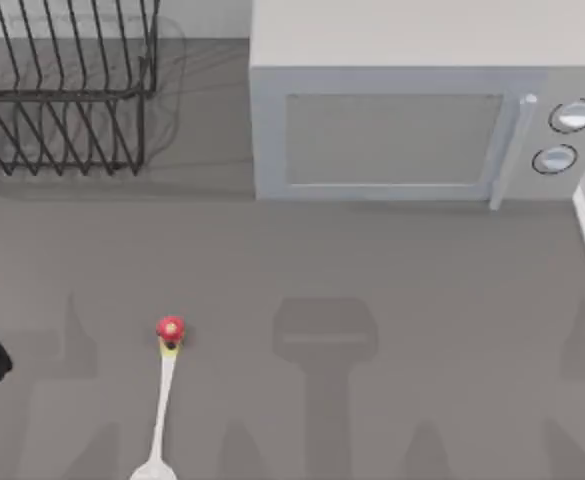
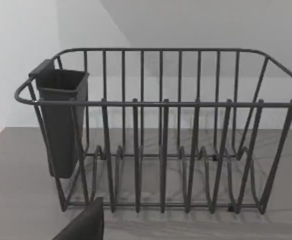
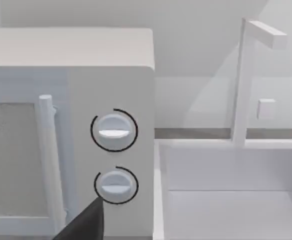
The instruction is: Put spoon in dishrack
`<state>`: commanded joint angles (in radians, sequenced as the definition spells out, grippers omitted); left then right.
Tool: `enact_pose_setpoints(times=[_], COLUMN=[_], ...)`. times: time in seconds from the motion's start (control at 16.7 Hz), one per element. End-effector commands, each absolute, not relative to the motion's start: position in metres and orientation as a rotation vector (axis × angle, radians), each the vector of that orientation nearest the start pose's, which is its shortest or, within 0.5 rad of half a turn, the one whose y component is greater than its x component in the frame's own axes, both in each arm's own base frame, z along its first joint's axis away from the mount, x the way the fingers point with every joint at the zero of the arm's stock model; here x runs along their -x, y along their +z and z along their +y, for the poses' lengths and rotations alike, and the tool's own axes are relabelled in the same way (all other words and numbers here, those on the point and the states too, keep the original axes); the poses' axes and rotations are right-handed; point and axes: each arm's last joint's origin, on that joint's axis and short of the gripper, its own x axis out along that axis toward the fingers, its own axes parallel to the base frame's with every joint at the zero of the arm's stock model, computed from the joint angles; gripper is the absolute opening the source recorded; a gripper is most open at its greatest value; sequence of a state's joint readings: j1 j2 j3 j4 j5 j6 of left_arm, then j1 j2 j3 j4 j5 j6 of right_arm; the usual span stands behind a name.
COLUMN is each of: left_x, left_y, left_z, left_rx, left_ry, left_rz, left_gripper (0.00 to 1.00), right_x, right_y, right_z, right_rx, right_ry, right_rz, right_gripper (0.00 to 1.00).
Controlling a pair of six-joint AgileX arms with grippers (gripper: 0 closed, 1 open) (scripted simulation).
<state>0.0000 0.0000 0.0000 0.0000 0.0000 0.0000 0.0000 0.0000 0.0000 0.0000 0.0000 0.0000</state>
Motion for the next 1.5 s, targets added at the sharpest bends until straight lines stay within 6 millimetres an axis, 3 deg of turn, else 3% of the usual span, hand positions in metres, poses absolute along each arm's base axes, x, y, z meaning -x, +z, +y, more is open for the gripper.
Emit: enact_pose_setpoints(times=[0.18, 0.36, 0.54, 0.72, 1.14, 1.5], left_x=[-0.106, -0.107, -0.116, -0.137, -0.203, -0.239], left_y=[0.162, 0.175, 0.195, 0.212, 0.214, 0.197], left_z=[-0.002, -0.006, -0.015, -0.029, -0.089, -0.141], left_rx=[0.005, 0.042, 0.096, 0.135, 0.099, 0.004], left_ry=[-0.006, -0.050, -0.105, -0.147, -0.130, -0.046], left_rz=[0.010, 0.095, 0.275, 0.544, 1.202, 1.511], left_gripper=[1.00, 1.00, 1.00, 1.00, 1.00, 1.00], right_x=[-0.106, -0.106, -0.106, -0.106, -0.106, -0.106], right_y=[0.160, 0.160, 0.160, 0.160, 0.160, 0.160], right_z=[-0.001, -0.001, -0.001, -0.001, -0.001, -0.001], right_rx=[0.000, 0.000, 0.000, 0.000, 0.000, 0.000], right_ry=[0.000, 0.000, 0.000, 0.000, 0.000, 0.000], right_rz=[0.000, 0.000, 0.000, 0.000, 0.000, 0.000], right_gripper=[1.00, 1.00, 1.00, 1.00, 1.00, 1.00])
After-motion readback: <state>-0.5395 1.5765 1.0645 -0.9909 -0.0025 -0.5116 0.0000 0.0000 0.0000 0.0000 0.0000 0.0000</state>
